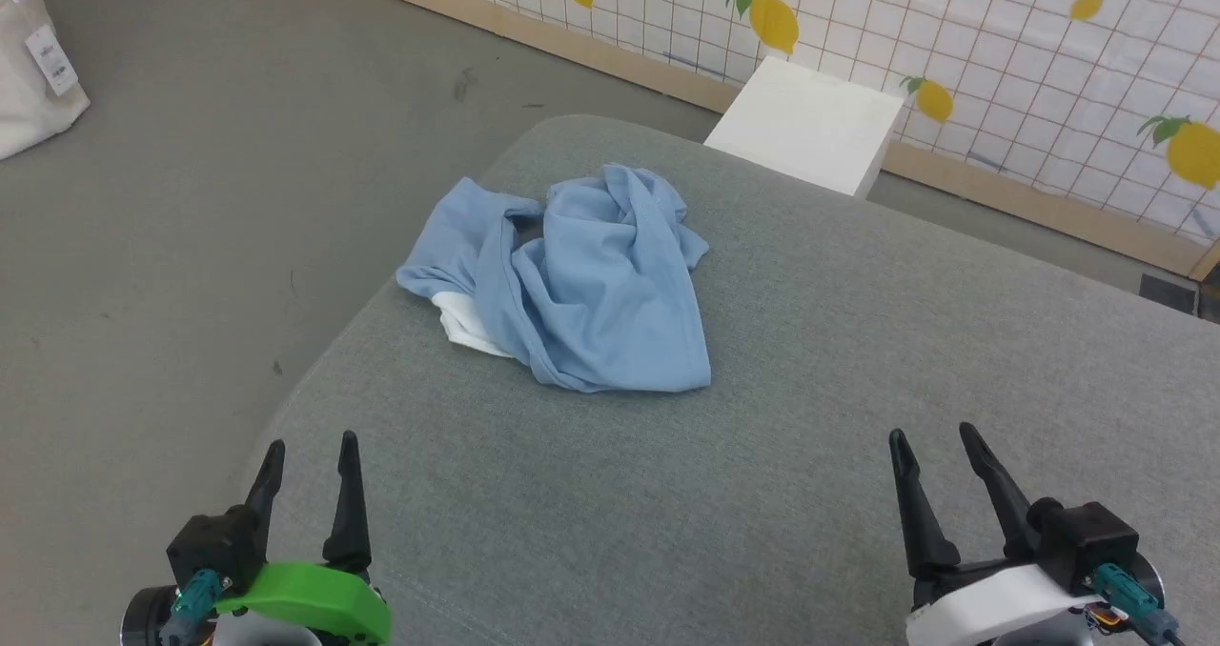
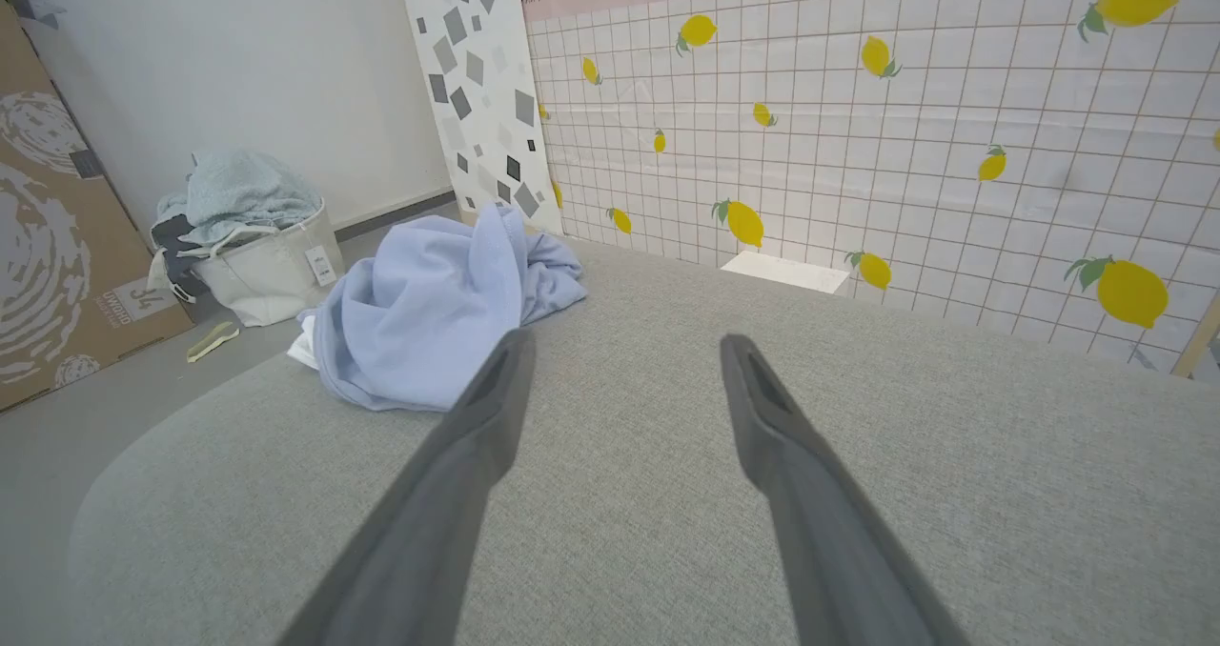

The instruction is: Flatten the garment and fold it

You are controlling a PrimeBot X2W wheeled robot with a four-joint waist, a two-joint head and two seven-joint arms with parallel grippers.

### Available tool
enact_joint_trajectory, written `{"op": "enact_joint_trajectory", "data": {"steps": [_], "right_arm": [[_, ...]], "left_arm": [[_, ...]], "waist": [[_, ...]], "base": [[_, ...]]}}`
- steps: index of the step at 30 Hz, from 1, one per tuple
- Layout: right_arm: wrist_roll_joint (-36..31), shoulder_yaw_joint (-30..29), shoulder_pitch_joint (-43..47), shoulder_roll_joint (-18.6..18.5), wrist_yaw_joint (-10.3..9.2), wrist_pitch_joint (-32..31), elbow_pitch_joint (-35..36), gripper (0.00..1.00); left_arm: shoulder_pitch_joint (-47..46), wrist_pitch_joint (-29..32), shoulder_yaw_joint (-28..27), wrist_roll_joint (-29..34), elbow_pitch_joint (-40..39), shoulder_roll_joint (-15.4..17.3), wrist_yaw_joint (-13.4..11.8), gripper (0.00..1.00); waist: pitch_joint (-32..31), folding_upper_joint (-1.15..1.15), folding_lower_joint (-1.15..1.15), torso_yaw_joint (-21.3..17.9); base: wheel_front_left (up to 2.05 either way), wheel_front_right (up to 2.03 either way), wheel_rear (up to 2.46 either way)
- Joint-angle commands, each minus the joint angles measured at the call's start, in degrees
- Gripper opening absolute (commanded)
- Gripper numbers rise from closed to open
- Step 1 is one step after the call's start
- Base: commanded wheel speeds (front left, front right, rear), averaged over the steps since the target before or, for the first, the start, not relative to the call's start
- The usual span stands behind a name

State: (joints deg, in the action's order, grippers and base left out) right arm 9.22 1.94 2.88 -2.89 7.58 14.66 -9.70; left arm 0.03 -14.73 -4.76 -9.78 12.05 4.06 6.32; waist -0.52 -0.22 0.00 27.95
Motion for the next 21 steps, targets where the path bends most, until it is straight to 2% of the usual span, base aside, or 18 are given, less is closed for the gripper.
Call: {"op": "enact_joint_trajectory", "data": {"steps": [1, 13, 21], "right_arm": [[0.47, 0.14, -0.78, 0.02, -0.09, 0.34, -0.22, 1.0], [0.12, 1.31, -1.07, 0.02, -0.09, 0.34, -0.09, 1.0], [-1.91, 1.05, -3.58, 0.02, -0.09, 0.33, 0.34, 1.0]], "left_arm": [[0.79, -0.27, -0.06, -0.45, 0.1, 0.29, 0.25, 1.0], [-1.7, -0.27, 1.48, 0.2, 1.44, 1.53, 0.52, 1.0], [-15.42, 1.82, 3.52, -2.25, 8.29, 4.53, 0.96, 1.0]], "waist": [[0.05, 0.22, 0.0, -0.04], [1.11, 0.22, 0.0, -2.3], [5.76, 0.22, 0.0, -6.26]], "base": [[0.0, 0.0, 0.0], [0.0, 0.0, 0.0], [0.0, 0.0, 0.0]]}}
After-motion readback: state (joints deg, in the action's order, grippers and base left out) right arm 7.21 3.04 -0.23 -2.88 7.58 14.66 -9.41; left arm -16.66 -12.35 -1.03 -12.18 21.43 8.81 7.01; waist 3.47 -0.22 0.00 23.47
